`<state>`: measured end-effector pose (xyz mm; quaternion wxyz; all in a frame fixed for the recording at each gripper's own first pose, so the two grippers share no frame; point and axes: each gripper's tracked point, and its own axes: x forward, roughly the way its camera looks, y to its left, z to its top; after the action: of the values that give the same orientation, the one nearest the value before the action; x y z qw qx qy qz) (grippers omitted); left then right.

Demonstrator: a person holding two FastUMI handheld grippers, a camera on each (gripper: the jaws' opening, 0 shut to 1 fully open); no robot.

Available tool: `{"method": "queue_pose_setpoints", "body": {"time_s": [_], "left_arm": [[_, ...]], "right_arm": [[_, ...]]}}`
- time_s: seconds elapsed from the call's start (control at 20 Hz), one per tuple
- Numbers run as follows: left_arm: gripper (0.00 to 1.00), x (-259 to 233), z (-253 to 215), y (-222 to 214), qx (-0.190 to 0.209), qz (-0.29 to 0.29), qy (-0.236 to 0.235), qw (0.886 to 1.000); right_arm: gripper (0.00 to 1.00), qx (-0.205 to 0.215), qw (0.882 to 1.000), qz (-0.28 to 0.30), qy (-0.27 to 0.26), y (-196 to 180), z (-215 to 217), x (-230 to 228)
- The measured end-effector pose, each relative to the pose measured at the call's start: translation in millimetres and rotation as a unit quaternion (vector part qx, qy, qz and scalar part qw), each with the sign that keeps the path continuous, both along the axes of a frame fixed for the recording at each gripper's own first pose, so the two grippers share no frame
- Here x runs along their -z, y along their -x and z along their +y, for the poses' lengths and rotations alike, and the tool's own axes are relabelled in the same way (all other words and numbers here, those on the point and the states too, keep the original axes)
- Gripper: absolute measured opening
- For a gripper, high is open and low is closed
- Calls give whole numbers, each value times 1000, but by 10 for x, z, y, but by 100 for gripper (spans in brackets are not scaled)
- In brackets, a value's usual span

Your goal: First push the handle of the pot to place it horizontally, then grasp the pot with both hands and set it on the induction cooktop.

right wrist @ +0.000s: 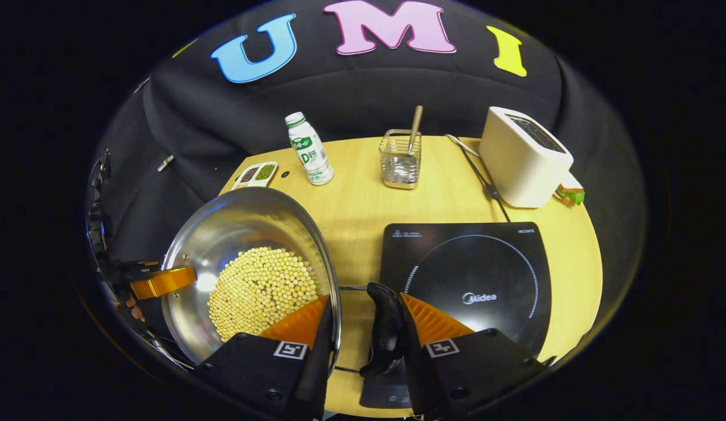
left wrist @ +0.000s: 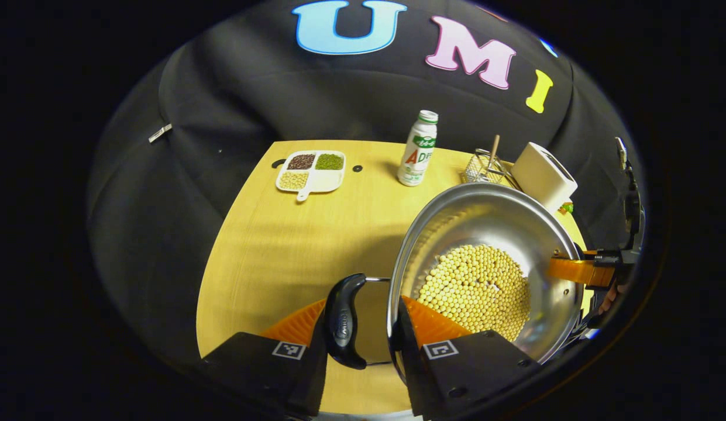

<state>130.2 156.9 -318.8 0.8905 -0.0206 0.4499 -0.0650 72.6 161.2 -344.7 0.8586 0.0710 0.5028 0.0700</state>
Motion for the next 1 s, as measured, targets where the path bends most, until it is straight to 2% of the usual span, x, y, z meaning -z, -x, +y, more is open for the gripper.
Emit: {"method": "queue_pose_setpoints", "body": {"time_s": [0.1, 0.15, 0.2, 0.25, 0.45, 0.5, 0.55, 0.6, 0.9, 0.95, 1.0], "left_arm": [[58, -44, -199, 14, 6, -3, 0, 1000], [58, -66, -298, 29, 8, -4, 2, 1000], [58, -86, -413, 38, 10, -3, 4, 1000], [58, -90, -522, 43, 12, -3, 7, 1000], [58, -118, -923, 39, 21, -2, 13, 1000], [58, -122, -1016, 33, 25, -2, 12, 1000], [58, -119, -1116, 30, 28, -1, 12, 1000], [58, -126, -1219, 28, 30, -1, 13, 999], [58, 1, -1830, 8, 46, 8, 15, 999], [58, 23, -1906, 3, 47, 9, 15, 999], [58, 46, -1995, -13, 48, 11, 16, 999]], "right_arm": [[58, 5, 1000, -5, 0, 26, -208, -53], [53, 7, 1000, -4, 1, 38, -318, -72], [53, 11, 1000, -5, 2, 51, -426, -85], [58, 12, 1000, -6, 4, 56, -533, -104], [58, 19, 1000, -10, 9, 82, -942, -138], [53, 21, 1000, -10, 11, 92, -1054, -144], [53, 25, 1000, -10, 11, 102, -1156, -146], [58, 28, 999, -13, 12, 96, -1260, -148], [58, 37, 999, 0, 18, 107, -1848, -45], [54, 38, 999, 3, 19, 109, -1931, -14], [58, 39, 999, 6, 19, 96, -2019, 13]]}}
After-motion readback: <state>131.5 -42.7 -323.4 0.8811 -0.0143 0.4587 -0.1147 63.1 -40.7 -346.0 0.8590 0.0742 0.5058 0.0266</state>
